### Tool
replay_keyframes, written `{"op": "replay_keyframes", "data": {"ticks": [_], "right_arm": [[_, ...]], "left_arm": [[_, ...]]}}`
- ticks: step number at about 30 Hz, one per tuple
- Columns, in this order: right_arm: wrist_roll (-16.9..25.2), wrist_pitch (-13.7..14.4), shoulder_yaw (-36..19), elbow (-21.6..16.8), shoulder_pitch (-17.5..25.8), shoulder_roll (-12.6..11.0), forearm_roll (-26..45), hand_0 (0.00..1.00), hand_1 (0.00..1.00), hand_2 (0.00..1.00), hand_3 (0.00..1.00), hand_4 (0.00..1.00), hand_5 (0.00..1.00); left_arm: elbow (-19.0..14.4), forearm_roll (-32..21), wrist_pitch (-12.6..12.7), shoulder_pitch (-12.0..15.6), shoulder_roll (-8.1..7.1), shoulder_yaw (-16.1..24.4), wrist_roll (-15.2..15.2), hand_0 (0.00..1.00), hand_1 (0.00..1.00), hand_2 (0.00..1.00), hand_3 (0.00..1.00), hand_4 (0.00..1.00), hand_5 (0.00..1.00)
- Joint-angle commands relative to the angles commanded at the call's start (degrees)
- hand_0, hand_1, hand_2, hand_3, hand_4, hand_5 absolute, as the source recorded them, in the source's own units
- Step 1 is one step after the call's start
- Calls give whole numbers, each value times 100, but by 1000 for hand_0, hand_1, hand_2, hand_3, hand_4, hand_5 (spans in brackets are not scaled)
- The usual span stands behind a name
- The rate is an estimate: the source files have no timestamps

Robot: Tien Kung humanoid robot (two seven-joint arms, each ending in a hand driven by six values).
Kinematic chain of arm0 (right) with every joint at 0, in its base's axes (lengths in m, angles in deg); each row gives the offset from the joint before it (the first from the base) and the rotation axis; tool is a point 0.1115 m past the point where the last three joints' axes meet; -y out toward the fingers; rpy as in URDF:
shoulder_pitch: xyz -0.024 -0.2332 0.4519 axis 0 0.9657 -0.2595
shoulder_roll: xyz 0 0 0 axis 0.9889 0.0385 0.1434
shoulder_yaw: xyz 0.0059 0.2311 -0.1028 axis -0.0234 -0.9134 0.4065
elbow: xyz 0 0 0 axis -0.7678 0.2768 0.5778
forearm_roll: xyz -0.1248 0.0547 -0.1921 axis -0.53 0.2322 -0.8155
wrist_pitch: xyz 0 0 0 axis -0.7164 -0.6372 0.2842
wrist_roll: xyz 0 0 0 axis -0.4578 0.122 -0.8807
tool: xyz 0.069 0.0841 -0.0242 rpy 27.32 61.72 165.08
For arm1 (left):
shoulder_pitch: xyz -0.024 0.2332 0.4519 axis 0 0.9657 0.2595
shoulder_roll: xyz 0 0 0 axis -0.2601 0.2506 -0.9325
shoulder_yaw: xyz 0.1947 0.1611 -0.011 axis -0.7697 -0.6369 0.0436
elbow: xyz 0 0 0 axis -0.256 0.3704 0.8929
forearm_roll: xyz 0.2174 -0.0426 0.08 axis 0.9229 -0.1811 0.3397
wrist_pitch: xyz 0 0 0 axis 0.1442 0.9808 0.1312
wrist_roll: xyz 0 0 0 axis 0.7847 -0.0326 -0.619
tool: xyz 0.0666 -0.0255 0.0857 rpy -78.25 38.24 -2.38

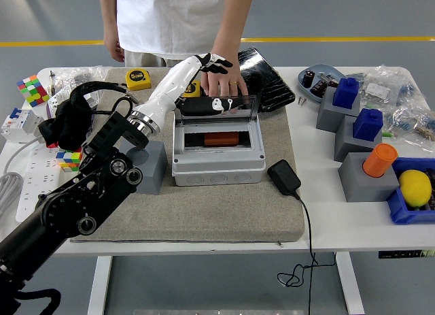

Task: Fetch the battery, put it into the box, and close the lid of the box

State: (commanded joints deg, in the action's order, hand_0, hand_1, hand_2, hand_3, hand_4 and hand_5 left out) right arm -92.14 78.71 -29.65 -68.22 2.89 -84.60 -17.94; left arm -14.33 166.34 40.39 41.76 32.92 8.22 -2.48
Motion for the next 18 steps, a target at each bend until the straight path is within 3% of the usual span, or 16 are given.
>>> {"op": "replay_keyframes", "data": {"ticks": [4, 5, 10, 11, 16, 17, 18], "right_arm": [[3, 0, -4, 0, -1, -1, 0, 602, 650, 668, 578, 979, 560], [3, -1, -4, 0, 0, -3, -4, 602, 649, 668, 578, 979, 561], [7, 0, -11, 0, 6, -3, -1, 602, 649, 668, 578, 979, 561], [8, 0, -12, 0, 8, -3, 0, 603, 649, 668, 578, 979, 561], [8, -1, -23, 0, 9, -3, -35, 603, 649, 668, 578, 979, 561], [9, -1, -20, 0, 7, -4, -34, 602, 649, 668, 578, 979, 562], [11, -1, -14, 0, 8, -5, -23, 602, 649, 668, 578, 979, 562]], "left_arm": [[143, 125, -117, -22, -29, -13, 187, 790, 784, 743, 743, 998, 505], [164, 187, -185, -18, -46, -23, 290, 695, 708, 692, 723, 998, 515], [92, 96, -323, 10, -105, -103, 516, 695, 708, 692, 723, 998, 515], [59, 35, -328, 16, -113, -122, 533, 438, 526, 625, 711, 998, 526], [-112, 20, -453, 48, -128, -149, 773, 438, 526, 625, 711, 998, 526], [-149, 18, -480, 58, -136, -152, 816, 372, 411, 602, 701, 998, 532], [-199, 5, -515, 71, -145, -163, 867, 372, 411, 602, 701, 998, 532]]}}
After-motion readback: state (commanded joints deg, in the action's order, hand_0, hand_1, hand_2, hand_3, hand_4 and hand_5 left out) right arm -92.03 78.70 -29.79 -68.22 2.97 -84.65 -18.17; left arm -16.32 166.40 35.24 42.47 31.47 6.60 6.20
